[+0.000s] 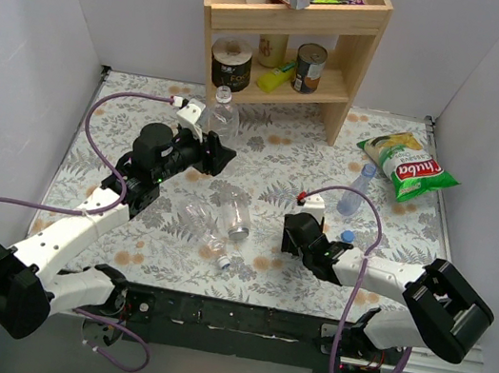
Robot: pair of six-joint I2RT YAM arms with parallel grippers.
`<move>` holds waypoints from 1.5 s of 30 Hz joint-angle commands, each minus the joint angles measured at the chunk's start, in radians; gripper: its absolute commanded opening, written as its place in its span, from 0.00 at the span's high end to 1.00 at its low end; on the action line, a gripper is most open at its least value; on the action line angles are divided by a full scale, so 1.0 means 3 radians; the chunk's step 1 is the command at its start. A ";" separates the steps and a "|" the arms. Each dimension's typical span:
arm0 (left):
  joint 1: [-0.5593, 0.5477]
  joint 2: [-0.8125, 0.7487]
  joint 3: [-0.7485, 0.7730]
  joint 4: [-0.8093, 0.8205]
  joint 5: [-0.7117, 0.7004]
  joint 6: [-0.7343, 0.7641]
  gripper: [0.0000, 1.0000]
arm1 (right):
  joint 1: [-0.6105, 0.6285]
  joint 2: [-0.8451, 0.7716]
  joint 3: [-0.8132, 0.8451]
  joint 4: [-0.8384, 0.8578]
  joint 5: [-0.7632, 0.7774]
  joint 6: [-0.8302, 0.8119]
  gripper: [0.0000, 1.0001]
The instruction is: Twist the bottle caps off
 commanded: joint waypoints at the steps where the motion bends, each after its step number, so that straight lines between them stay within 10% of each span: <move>1: -0.0012 -0.0062 0.0028 0.0040 0.0049 0.0024 0.59 | 0.0011 -0.0001 0.0016 -0.0083 0.0083 0.0073 0.39; 13: -0.0022 0.0065 0.0074 0.0045 0.0600 0.0070 0.59 | 0.0006 -0.0956 0.0552 -0.0864 0.0104 -0.0499 0.34; 26: -0.0553 0.0464 0.0248 -0.0282 0.1312 0.0336 0.58 | -0.0960 -0.0324 0.3318 -0.2302 -0.2611 -0.1186 0.32; 45: -0.0753 0.0556 0.0304 -0.0410 0.1205 0.0423 0.59 | -0.0970 -0.0267 0.3125 -0.1817 -0.3179 -0.0996 0.36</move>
